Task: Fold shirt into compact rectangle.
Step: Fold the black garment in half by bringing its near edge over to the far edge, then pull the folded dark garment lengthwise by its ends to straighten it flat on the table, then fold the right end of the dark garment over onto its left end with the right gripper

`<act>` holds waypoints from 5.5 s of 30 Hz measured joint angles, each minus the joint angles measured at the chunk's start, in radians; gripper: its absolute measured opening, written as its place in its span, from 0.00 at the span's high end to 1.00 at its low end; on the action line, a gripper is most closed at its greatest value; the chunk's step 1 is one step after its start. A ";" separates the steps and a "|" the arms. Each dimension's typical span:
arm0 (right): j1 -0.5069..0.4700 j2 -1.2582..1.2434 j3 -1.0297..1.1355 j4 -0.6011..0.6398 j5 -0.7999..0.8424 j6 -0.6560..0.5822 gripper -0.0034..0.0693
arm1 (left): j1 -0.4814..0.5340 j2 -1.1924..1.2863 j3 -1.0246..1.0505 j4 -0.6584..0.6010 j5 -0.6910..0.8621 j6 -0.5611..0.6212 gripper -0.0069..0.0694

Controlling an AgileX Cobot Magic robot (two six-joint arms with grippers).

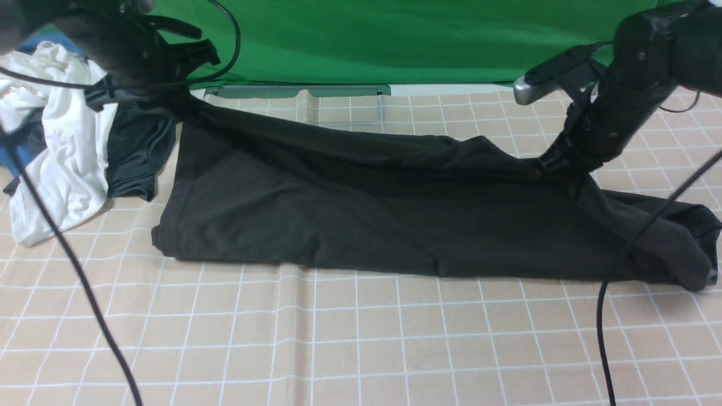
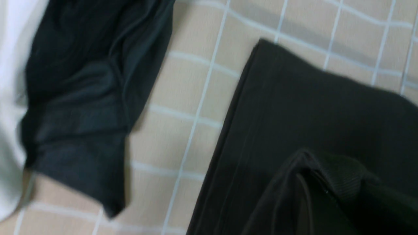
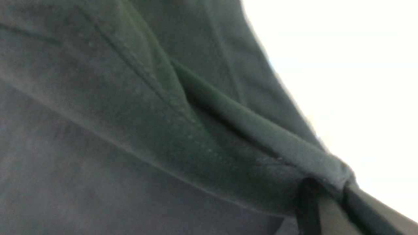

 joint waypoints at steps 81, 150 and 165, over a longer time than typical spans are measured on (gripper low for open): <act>-0.520 -0.177 0.284 0.303 0.179 -0.028 0.29 | -0.187 -0.011 0.335 -0.043 -0.073 0.273 0.88; -0.479 -0.006 -0.034 0.056 0.333 0.112 0.79 | -0.189 -0.206 0.354 -0.110 -0.013 0.306 0.88; -0.465 -0.011 -0.132 0.091 0.396 0.114 0.79 | -0.193 -0.052 0.353 0.012 0.082 0.182 0.88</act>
